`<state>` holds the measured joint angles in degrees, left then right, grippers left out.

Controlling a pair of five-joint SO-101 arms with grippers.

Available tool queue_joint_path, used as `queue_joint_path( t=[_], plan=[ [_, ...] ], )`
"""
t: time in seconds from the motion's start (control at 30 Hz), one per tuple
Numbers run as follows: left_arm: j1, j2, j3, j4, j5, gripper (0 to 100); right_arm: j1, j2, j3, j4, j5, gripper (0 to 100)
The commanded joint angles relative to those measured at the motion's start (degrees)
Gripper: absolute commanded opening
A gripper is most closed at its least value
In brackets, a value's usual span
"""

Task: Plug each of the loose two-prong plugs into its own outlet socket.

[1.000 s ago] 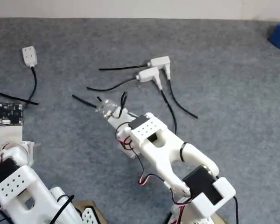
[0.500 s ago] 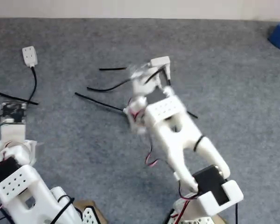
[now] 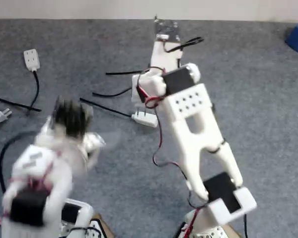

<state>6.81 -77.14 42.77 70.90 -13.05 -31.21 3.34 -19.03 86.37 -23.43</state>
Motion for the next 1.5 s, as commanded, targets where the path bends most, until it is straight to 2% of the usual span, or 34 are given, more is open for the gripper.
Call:
queue_joint_path(
  t=[0.0,0.23,0.43,0.57,0.77,1.0,1.47],
  plan=[
    [7.2,-5.6,6.2,-3.3,-0.4,36,-1.5,2.4,-2.2,1.7,-0.8,0.6],
    [6.9,-5.6,19.8,-17.1,-1.1,36,-8.0,0.5,-2.2,3.4,-0.7,0.6],
    [-0.8,-5.6,23.4,-22.9,-3.2,36,-8.7,-2.0,-2.2,7.8,0.2,0.6],
    [-3.6,-5.6,26.9,-26.7,-3.2,36,-8.8,-2.3,-2.3,9.7,1.6,0.6],
    [-3.6,-5.6,30.1,-27.7,-3.2,36,-9.1,-2.4,-2.7,10.1,1.7,0.6],
    [-3.7,-5.5,32.7,-30.1,-3.3,36,-9.0,-2.8,-13.2,14.8,4.4,0.6],
    [-6.2,-5.6,30.3,-28.7,-3.2,36,-8.3,-5.1,-6.4,14.4,6.5,0.6]
  ],
)
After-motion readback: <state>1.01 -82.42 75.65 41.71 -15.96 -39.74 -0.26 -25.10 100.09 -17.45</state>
